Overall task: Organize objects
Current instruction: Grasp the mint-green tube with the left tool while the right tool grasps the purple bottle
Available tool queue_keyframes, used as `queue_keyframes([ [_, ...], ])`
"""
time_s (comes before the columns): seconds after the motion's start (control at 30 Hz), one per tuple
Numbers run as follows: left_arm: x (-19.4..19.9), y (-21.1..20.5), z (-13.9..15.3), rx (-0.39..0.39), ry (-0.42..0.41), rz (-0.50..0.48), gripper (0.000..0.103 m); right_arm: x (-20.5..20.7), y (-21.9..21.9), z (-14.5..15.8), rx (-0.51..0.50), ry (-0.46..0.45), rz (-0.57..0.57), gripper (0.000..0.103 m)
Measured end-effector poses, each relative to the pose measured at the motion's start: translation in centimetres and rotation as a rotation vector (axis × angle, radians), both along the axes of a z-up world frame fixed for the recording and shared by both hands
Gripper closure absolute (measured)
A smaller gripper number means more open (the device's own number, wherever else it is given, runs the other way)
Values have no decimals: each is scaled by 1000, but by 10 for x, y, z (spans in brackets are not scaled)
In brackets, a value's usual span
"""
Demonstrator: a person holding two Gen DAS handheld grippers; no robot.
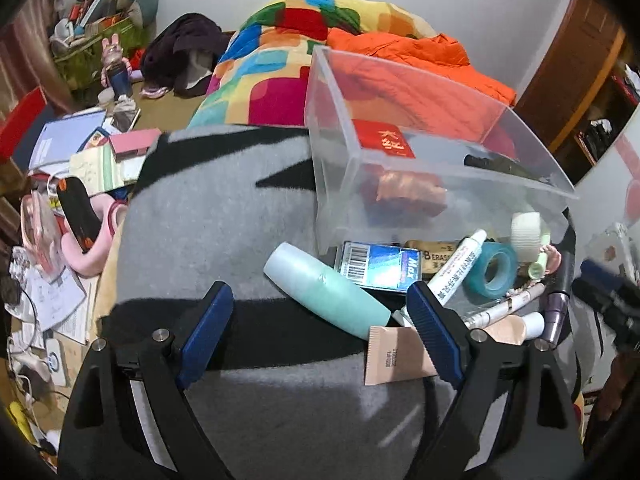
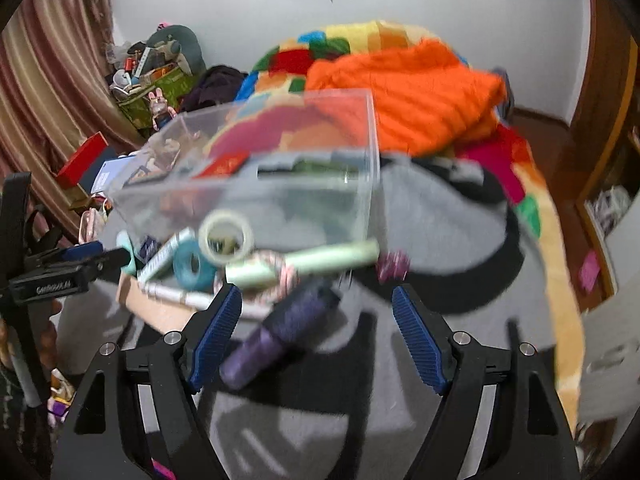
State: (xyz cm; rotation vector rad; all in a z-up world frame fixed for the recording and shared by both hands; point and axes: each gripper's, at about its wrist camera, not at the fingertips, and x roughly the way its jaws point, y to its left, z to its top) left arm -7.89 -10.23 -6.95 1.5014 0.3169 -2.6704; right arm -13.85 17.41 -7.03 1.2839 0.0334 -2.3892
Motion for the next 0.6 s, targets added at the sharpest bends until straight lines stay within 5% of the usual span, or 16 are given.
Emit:
queue_keyframes([
  [0.17,11,-3,-4,-14,17,3,31,-2,1,-18,-24,-39,-8,29],
  [0.37,32,-19,1,-35,17,-22,56,1,6,-20,-21,-40,21,56],
  [0.6,26,-25,2,-35,12,-13,57,0,22,-20,10,-43,-2,68],
])
